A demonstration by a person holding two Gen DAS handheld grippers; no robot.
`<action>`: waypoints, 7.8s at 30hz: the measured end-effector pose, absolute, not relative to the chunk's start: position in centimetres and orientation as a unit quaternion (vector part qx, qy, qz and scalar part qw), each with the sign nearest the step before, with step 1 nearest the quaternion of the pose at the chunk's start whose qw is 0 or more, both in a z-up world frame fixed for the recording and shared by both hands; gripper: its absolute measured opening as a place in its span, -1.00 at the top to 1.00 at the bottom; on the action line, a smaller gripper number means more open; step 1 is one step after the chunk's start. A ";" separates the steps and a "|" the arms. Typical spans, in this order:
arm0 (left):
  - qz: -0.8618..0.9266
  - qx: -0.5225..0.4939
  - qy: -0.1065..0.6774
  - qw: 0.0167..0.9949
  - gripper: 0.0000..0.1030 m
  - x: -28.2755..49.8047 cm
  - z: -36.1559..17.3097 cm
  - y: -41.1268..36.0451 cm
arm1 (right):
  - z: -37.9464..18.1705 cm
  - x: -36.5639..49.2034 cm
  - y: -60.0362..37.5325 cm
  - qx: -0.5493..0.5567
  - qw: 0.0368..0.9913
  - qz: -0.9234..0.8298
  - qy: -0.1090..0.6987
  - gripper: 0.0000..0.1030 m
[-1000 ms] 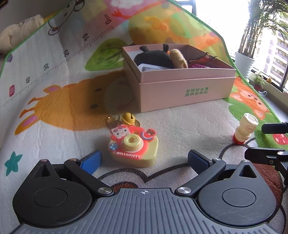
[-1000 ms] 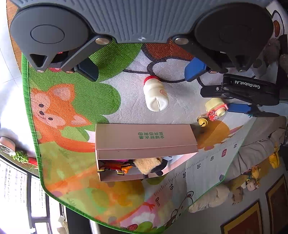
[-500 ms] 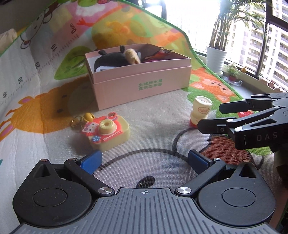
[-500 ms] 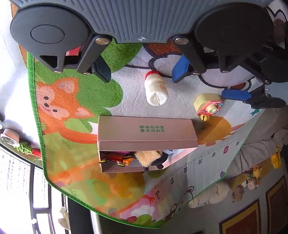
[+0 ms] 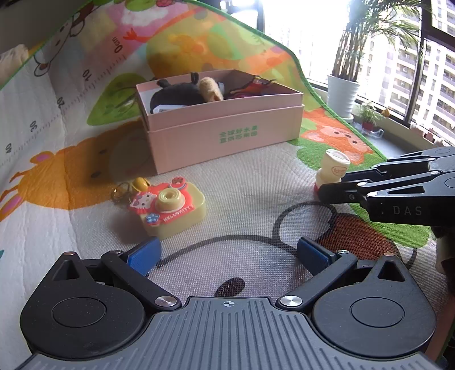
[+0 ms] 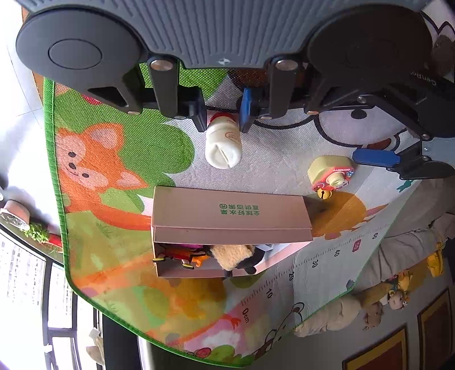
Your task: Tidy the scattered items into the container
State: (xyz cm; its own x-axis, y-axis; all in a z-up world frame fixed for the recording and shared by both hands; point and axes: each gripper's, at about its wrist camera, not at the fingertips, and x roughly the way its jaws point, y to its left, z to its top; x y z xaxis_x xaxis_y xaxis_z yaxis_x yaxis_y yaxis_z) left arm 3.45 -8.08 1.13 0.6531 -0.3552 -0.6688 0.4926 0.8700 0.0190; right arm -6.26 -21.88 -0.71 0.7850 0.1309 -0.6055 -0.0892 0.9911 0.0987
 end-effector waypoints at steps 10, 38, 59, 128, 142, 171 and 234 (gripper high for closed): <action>-0.232 0.099 0.344 0.905 -1.00 3.4 1.1 -8.0 | -0.9 -8.9 -23.7 0.027 0.947 0.054 0.315 0.55; -0.164 0.051 0.362 0.916 -1.00 6.1 2.0 -7.8 | -0.6 -5.8 -23.3 0.041 0.953 0.067 0.294 0.51; -0.183 0.075 0.344 0.918 -0.32 6.6 2.2 -7.5 | -0.5 -6.2 -23.5 0.051 0.955 0.067 0.283 0.51; -0.209 0.067 0.179 0.959 -0.93 20.4 11.5 -6.9 | 8.0 14.1 -29.9 0.177 0.916 0.100 0.347 0.30; -0.238 0.039 0.264 0.934 -1.00 14.8 5.8 -4.8 | 7.6 12.1 -30.3 0.173 0.933 0.033 0.315 -0.39; -0.107 0.011 0.335 0.936 -1.00 12.0 3.1 -0.9 | 4.0 9.2 -19.8 0.070 0.948 0.061 0.306 -1.00; -0.033 0.020 0.340 0.940 -1.00 11.7 0.7 -2.2 | -1.6 3.6 -17.8 0.008 0.941 0.001 0.339 -1.00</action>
